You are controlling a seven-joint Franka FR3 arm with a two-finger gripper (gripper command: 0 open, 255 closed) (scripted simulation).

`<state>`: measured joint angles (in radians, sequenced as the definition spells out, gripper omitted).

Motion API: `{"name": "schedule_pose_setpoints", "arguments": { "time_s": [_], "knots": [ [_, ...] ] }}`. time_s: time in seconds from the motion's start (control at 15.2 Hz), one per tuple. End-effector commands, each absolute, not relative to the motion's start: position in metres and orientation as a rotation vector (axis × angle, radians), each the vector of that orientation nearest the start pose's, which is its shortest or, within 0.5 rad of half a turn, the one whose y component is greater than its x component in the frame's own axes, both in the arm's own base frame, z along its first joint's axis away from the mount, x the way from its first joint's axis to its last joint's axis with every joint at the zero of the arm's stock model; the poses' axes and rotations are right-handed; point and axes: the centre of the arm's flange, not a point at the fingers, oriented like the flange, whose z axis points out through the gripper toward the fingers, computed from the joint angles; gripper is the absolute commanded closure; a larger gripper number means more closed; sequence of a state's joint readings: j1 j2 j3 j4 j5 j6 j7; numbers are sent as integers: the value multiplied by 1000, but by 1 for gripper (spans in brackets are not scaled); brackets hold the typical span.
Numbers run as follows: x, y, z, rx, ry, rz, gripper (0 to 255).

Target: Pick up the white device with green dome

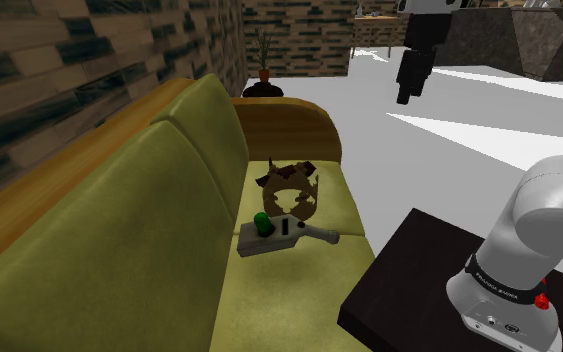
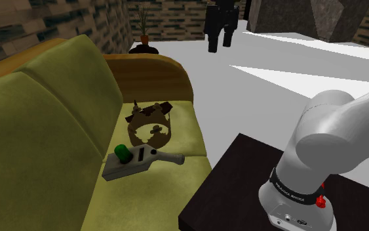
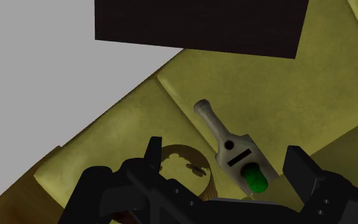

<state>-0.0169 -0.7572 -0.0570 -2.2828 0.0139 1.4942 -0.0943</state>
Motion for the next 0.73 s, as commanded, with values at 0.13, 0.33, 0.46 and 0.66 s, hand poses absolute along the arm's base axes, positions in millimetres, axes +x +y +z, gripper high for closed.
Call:
{"name": "schedule_pose_setpoints", "arguments": {
  "time_s": [0.13, 0.33, 0.46, 0.66],
  "knots": [
    [318, -11, 591, -3097, -44, 32, 0],
    [336, 12, 564, -3115, -24, 15, 0],
    [348, 28, 545, -3127, -11, 4, 0],
    [367, 50, 518, -3144, 10, -13, 0]
  ]
}}
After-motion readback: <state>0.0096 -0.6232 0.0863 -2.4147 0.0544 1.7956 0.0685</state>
